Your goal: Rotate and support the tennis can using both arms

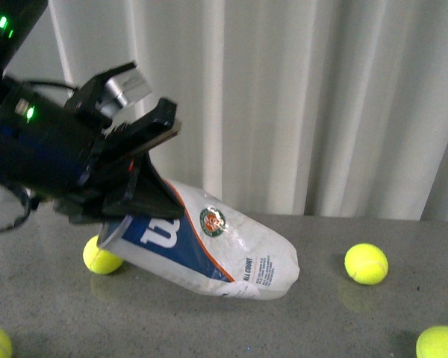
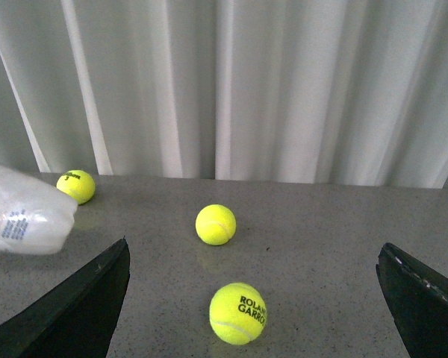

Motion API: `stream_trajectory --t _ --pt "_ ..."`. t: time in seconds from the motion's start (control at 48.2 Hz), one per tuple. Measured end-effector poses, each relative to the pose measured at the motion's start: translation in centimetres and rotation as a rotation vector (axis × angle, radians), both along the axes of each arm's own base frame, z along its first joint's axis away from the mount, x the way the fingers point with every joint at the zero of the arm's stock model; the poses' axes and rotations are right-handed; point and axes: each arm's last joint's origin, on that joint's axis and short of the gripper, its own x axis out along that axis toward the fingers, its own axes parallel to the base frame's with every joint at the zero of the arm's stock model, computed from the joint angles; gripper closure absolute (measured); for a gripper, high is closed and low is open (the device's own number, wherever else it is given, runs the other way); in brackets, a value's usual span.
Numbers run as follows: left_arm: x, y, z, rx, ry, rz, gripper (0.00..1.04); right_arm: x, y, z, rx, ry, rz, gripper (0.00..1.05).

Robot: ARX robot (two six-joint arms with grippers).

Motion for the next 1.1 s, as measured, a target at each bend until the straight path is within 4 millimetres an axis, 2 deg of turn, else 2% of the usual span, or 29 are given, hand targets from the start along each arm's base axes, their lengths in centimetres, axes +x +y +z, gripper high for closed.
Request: stream_trajectory --t 0.062,0.187,0.311,0.436,0.602,0.789,0.893,1.1 --pt "0.1 -1.0 2.7 0.127 -0.046 -0.043 1.01 0.0 0.0 0.0 0.000 0.000 0.000 0.07" --pt "0.0 -3.0 6.0 0.386 -0.085 -0.137 1.01 0.0 0.0 0.0 0.000 0.000 0.000 0.07" --pt "0.2 -4.3 6.6 0.611 -0.099 -0.219 1.01 0.0 0.0 0.0 0.000 0.000 0.000 0.07" --pt "1.1 -6.0 5.2 0.809 -0.103 -0.310 1.01 0.0 0.0 0.0 0.000 0.000 0.000 0.07" --pt "2.1 -8.4 1.7 0.886 -0.075 -0.413 1.01 0.0 0.0 0.0 0.000 0.000 0.000 0.07" --pt "2.8 -10.2 -0.8 0.935 -0.055 -0.474 1.01 0.0 0.0 0.0 0.000 0.000 0.000 0.07" --pt "2.9 -10.7 -1.6 0.948 -0.047 -0.492 1.01 0.0 0.0 0.0 0.000 0.000 0.000 0.07" --pt "3.3 -11.2 -1.7 0.933 -0.074 -0.473 1.01 0.0 0.0 0.0 0.000 0.000 0.000 0.07"
